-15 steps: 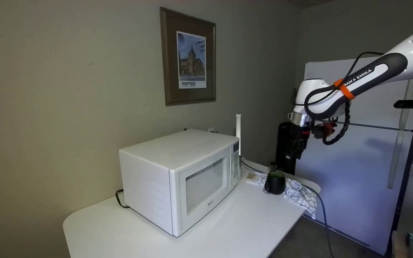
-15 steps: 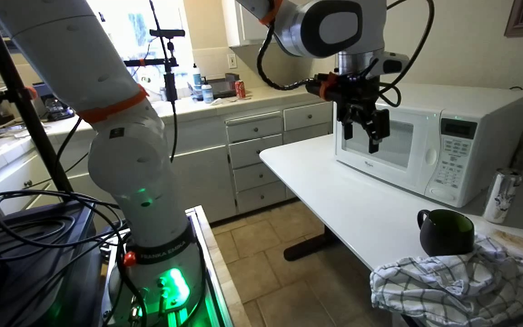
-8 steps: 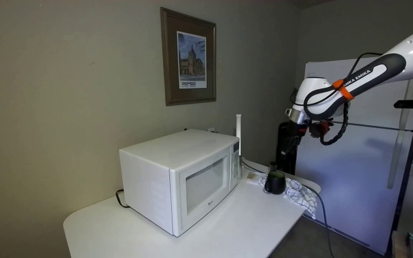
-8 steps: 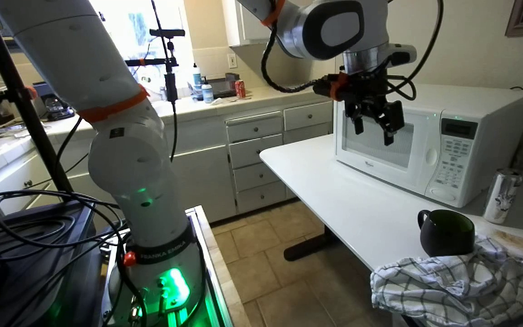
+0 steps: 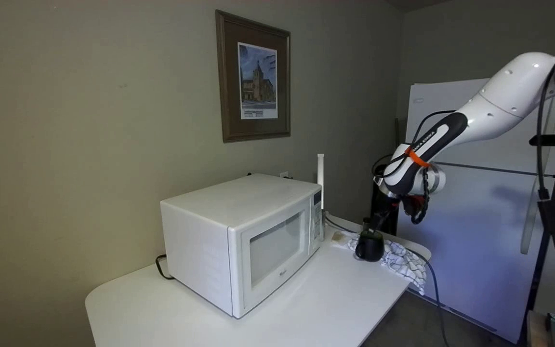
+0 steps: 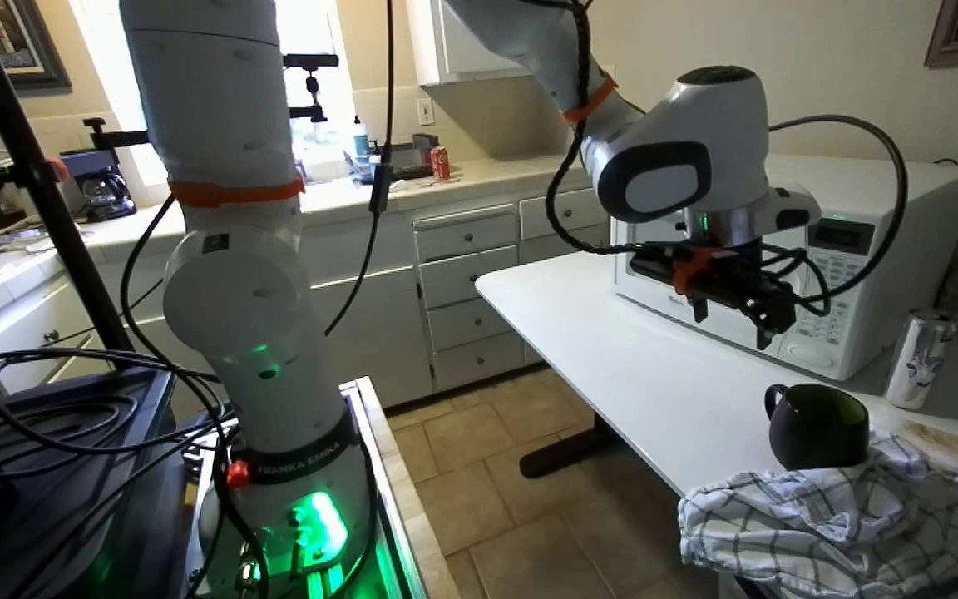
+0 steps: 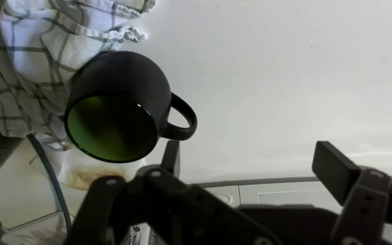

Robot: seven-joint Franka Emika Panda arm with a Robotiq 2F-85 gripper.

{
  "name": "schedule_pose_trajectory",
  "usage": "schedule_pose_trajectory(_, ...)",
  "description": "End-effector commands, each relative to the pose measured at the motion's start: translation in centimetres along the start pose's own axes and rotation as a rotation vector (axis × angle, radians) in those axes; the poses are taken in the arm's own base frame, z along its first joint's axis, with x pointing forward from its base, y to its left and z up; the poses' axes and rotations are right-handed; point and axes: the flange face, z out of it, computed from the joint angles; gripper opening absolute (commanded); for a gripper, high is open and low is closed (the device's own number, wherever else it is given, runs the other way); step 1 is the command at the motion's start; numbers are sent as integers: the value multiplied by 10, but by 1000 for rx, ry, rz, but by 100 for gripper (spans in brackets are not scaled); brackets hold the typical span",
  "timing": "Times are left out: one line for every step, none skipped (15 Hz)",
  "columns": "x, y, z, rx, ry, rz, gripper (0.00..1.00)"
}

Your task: Push the bottom right rectangular button to open the microwave

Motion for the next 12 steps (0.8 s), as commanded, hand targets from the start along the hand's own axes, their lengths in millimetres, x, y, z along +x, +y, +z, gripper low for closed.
schedule_pose_trajectory(40,20,41,19,2,13,100)
schedule_pose_trajectory(46,24,46,11,-18,41,100)
schedule_pose_trajectory(27,12,29,-1,-1,10,100)
schedule_pose_trajectory(36,17,36,-6,-1,17,100)
schedule_pose_trajectory(41,20,42,-9,-3,20,100)
schedule_pose_trajectory(43,22,45,-10,-5,22,100)
schedule_pose_trajectory(44,23,47,-11,-6,23,100)
schedule_pose_trajectory(52,25,49,-21,50,-19,100)
schedule_pose_trajectory(56,25,53,-32,67,-46,100)
schedule_pose_trajectory(58,26,57,-34,80,-60,100)
schedule_pose_trajectory(60,27,62,-34,89,-73,100)
schedule_pose_trajectory(63,29,66,-30,103,-79,100)
